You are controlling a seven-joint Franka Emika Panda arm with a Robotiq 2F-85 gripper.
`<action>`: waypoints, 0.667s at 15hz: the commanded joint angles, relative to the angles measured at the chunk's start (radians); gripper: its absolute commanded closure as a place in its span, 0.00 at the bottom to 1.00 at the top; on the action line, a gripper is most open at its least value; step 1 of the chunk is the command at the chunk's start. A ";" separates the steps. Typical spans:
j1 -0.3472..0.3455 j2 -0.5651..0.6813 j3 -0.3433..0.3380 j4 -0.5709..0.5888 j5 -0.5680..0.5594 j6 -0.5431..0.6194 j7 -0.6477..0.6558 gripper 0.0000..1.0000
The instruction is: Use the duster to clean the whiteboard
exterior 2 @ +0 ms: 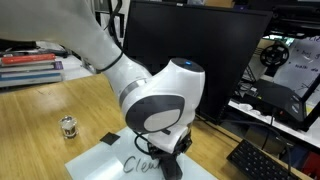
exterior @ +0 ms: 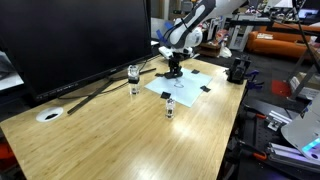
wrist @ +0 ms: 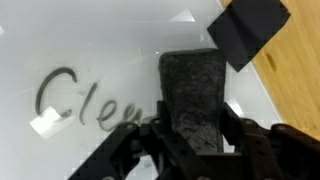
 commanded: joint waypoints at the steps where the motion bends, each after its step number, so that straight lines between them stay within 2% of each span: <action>1: 0.006 -0.029 0.008 -0.089 0.011 0.032 -0.013 0.72; 10: 0.020 -0.041 0.072 -0.153 0.032 0.034 -0.066 0.72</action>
